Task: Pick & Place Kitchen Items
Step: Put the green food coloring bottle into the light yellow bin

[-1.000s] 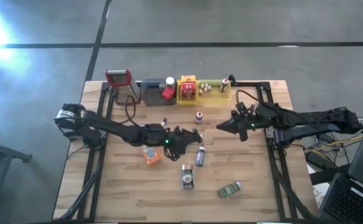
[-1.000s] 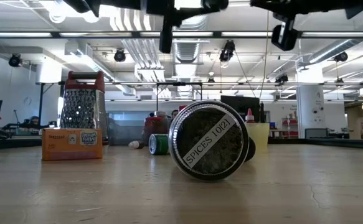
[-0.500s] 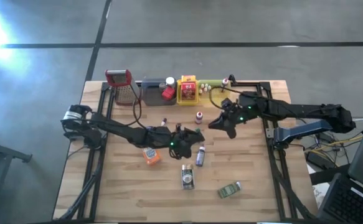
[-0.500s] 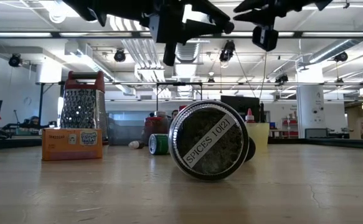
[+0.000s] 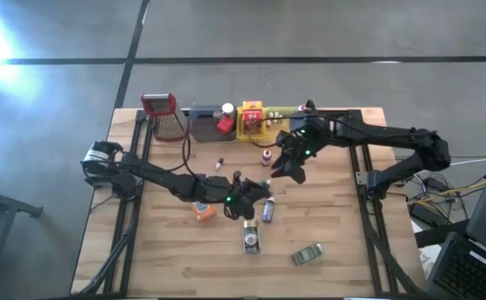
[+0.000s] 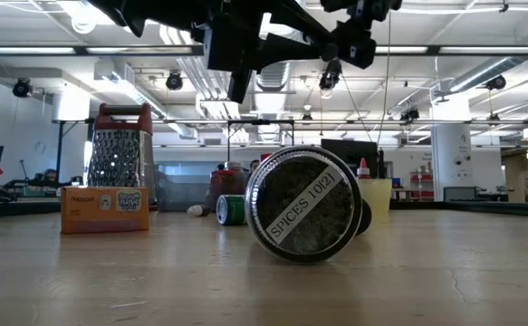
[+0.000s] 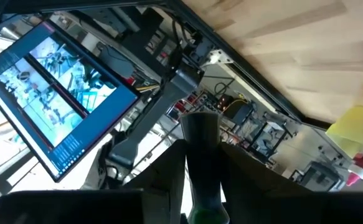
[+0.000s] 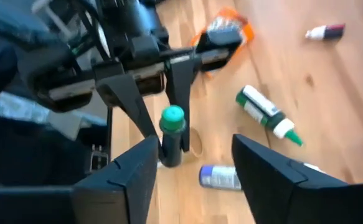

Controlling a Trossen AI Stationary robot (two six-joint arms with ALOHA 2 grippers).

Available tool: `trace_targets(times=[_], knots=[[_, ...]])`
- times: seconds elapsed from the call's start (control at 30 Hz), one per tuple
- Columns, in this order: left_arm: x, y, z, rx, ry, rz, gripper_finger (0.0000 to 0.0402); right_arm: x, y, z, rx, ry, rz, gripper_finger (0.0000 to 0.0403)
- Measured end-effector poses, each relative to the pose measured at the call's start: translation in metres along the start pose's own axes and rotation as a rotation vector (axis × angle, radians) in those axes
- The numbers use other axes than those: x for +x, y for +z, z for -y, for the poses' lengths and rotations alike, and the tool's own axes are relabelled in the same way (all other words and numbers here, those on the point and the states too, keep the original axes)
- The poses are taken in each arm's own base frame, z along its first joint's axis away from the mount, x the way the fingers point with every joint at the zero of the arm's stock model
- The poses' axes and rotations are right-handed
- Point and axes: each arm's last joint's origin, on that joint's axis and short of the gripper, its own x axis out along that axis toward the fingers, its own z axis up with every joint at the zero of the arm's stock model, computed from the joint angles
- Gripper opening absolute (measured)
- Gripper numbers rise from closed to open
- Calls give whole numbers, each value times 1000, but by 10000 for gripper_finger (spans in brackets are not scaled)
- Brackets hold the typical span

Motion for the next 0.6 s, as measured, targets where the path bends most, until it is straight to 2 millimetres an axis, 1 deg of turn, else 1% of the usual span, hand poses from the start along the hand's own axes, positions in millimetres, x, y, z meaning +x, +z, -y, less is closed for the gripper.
trace_targets(times=[0.2, 0.37, 0.5, 0.6], knots=[[0, 1, -1, -3, 0, 5, 96, 17, 14, 3, -18, 37, -70, 219], [0, 1, 0, -12, -3, 7, 96, 25, 17, 6, -25, 46, -90, 226], [0, 1, 0, -12, -6, 4, 96, 30, 16, 10, -15, 43, -104, 222], [0, 1, 0, -12, -13, 0, 96, 34, 16, 8, -19, 57, -110, 212]])
